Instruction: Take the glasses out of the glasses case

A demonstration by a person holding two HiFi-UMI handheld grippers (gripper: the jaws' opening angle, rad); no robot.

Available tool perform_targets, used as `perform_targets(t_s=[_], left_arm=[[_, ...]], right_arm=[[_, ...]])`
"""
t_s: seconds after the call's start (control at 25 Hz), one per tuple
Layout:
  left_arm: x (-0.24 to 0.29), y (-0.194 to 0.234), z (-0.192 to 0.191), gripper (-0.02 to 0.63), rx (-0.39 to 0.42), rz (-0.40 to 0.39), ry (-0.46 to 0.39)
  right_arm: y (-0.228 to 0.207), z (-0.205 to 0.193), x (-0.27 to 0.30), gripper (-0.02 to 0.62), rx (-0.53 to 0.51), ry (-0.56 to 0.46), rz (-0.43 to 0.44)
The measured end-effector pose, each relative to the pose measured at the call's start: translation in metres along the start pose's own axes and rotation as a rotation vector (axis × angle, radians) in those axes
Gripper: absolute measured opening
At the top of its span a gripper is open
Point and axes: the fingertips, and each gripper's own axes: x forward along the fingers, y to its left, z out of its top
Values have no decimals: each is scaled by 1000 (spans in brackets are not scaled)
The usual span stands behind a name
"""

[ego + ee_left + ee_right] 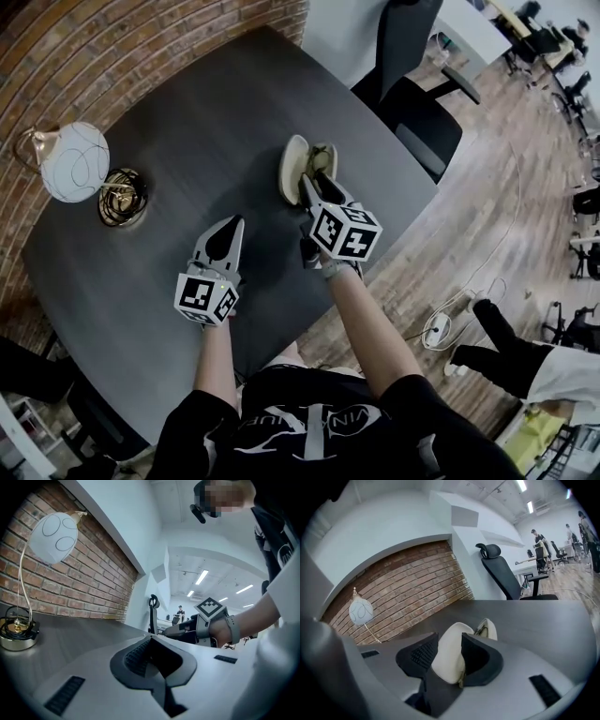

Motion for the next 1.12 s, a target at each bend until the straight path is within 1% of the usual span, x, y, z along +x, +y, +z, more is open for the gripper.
perform_targets(t_s=[0.12, 0.24, 0.36, 0.48, 0.68, 0.84, 0.96, 1.08, 1.12], left_arm=[[7, 7, -10, 12, -25, 5, 16], [13, 8, -15, 12, -34, -6, 22], [21, 13, -17, 12, -49, -13, 16], [26, 16, -19, 12, -71, -11, 3], [29, 15, -23, 12, -75, -20, 9], [31, 17, -23, 12, -75, -11, 8], [33, 14, -18, 12, -69, -5, 0], [35, 10, -15, 12, -56, 5, -2], [35, 10, -14, 12, -52, 10, 0]], right_arm=[[-12, -19, 16, 138, 3, 116, -64], [-23, -32, 20, 138, -79, 211, -115], [-31, -41, 23, 138, -138, 285, -137], [-37, -45, 28, 138, -146, 332, -130], [-52, -45, 36, 138, -85, 372, -153], [-53, -45, 40, 138, -17, 403, -108], [-53, -45, 39, 132, 39, 448, -67], [-51, -45, 39, 107, 63, 480, -27], [-52, -45, 38, 85, 68, 485, -21]])
